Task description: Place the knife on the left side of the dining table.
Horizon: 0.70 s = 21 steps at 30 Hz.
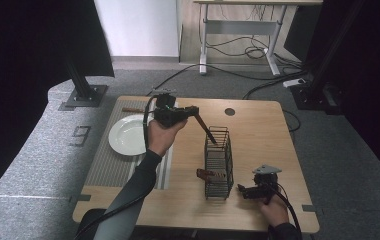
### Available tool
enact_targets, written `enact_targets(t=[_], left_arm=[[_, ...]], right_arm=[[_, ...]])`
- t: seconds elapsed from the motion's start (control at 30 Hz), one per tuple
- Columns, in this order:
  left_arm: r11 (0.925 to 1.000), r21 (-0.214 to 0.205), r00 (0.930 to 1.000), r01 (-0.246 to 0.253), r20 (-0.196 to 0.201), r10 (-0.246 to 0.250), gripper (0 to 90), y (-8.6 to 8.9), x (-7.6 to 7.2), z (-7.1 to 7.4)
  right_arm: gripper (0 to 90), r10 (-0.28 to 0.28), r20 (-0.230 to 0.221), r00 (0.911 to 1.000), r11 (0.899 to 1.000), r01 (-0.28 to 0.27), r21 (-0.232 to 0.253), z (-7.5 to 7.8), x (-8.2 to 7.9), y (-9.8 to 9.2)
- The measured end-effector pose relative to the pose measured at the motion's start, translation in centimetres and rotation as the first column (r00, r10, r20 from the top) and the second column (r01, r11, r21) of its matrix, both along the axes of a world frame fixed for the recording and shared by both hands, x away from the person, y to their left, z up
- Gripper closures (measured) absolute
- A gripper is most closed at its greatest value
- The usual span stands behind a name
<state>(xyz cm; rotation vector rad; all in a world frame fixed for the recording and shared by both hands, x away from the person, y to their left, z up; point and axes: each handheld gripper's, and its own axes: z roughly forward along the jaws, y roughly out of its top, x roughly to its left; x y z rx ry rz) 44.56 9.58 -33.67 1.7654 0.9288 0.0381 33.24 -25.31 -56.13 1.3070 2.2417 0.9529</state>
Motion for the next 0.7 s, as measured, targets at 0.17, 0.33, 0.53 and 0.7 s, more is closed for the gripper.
enact_targets(t=[0.17,0.33,0.53,0.7], left_arm=[[0.9996,-0.024,0.9995,-0.017,0.026,0.018,80.3,1.7,-1.0,1.2],[0.9985,-0.037,0.9982,-0.04,0.044,0.042,80.4,3.4,-1.8,1.9],[0.9962,-0.04,0.9944,-0.077,0.07,0.08,80.4,5.5,-3.0,2.7],[0.9932,-0.017,0.9888,-0.115,0.094,0.116,80.4,7.0,-3.9,2.8]], right_arm=[[0.0,0.0,0.0,1.0,1.0,0.0,0.0,0.0,0.0,0.0],[0.0,0.0,0.0,1.0,1.0,0.0,0.0,0.0,0.0,0.0],[0.0,0.001,0.0,1.0,1.0,-0.001,-0.001,0.0,0.0,0.0],[0.0,-0.001,-0.001,1.0,1.0,0.001,0.001,0.0,0.0,0.0]])
